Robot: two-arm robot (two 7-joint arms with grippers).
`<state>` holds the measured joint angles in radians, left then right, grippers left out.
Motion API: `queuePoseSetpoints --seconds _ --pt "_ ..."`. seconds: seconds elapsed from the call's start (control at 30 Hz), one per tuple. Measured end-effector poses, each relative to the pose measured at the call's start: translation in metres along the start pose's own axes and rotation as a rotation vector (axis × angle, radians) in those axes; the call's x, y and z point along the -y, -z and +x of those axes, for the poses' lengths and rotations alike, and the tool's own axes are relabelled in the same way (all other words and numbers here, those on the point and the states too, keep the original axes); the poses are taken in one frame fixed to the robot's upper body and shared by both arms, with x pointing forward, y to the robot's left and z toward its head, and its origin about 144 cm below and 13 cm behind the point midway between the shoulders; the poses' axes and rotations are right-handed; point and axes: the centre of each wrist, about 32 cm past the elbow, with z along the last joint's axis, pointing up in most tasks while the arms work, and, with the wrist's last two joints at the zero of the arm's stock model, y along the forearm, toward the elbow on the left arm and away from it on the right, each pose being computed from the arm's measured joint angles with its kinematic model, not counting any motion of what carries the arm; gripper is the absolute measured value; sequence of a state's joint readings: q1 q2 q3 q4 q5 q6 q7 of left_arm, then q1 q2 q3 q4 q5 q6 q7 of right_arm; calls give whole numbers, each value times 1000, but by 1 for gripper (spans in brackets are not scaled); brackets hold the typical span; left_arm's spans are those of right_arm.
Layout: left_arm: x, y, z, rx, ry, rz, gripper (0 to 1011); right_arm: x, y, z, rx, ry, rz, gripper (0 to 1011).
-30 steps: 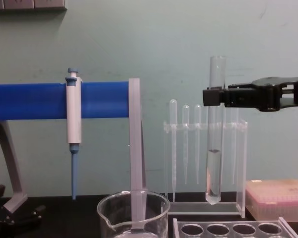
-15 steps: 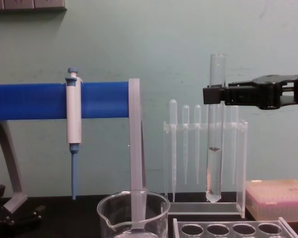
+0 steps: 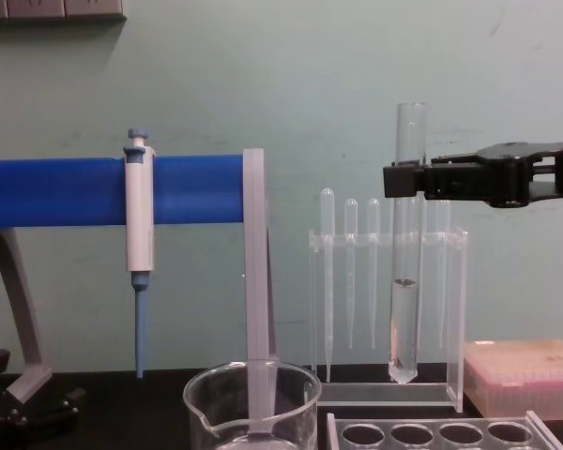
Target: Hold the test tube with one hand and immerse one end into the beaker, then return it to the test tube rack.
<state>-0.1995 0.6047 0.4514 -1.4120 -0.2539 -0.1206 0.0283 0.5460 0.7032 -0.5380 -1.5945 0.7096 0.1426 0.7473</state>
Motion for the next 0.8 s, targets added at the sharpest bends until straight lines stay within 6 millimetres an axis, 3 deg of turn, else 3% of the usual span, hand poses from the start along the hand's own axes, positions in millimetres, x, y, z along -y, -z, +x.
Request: queuePoseSetpoints --seconds 0.8 --pt "0 0 0 0 0 0 1000 0 0 0 0 0 0 226"
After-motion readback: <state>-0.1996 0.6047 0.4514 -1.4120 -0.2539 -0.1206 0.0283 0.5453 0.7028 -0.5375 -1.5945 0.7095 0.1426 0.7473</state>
